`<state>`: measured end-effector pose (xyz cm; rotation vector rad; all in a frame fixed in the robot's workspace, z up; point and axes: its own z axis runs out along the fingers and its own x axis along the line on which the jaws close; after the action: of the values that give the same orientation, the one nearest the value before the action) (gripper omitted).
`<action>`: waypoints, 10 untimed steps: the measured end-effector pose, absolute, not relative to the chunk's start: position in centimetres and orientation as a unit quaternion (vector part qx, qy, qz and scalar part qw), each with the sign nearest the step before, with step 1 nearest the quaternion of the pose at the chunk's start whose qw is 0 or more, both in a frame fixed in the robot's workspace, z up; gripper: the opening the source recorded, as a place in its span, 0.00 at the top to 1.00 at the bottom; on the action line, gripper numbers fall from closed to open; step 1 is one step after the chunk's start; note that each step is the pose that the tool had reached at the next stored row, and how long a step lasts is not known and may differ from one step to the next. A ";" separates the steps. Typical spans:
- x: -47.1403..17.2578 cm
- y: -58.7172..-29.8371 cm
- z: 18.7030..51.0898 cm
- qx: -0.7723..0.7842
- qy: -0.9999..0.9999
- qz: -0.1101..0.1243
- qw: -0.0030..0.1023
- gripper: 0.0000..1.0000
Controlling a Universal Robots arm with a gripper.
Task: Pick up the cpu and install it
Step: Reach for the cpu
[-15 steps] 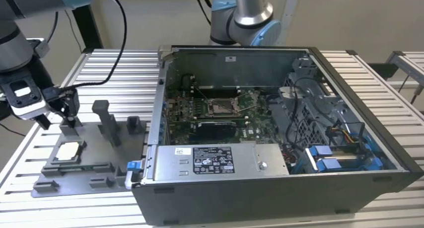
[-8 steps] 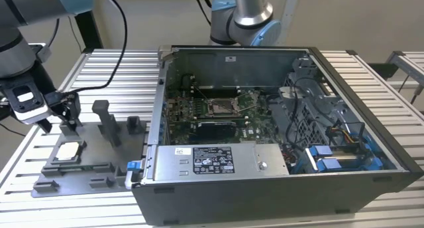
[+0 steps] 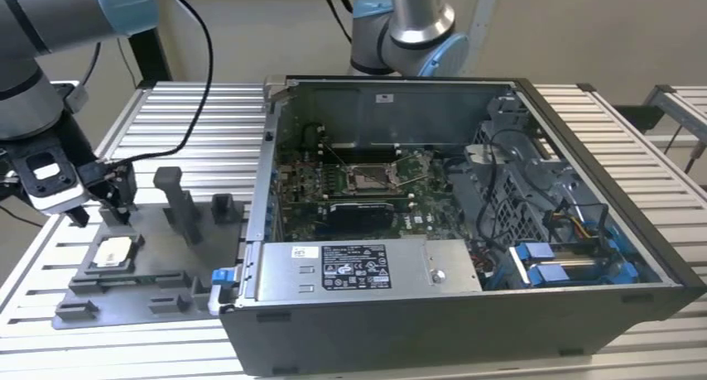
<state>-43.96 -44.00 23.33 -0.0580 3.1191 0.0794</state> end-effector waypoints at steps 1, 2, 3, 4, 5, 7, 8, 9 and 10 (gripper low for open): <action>-44.0 -44.0 23.2 -0.019 0.999 0.025 0.010 1.00; -44.0 -44.1 23.1 -0.019 0.999 0.025 0.010 1.00; -44.0 -44.1 22.9 -0.019 0.999 0.025 0.010 1.00; -44.0 -44.1 22.8 -0.019 0.999 0.025 0.010 1.00; -44.0 -44.2 22.7 -0.019 0.999 0.025 0.010 1.00; -44.0 -44.3 22.5 -0.019 0.999 0.025 0.010 1.00; -44.0 -44.4 22.4 -0.019 0.999 0.025 0.010 1.00; -44.0 -44.4 22.3 -0.019 0.999 0.025 0.010 1.00; -44.0 -44.5 22.2 -0.019 0.999 0.025 0.010 1.00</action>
<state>-44.02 -44.48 22.21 -0.0581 3.1191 0.0794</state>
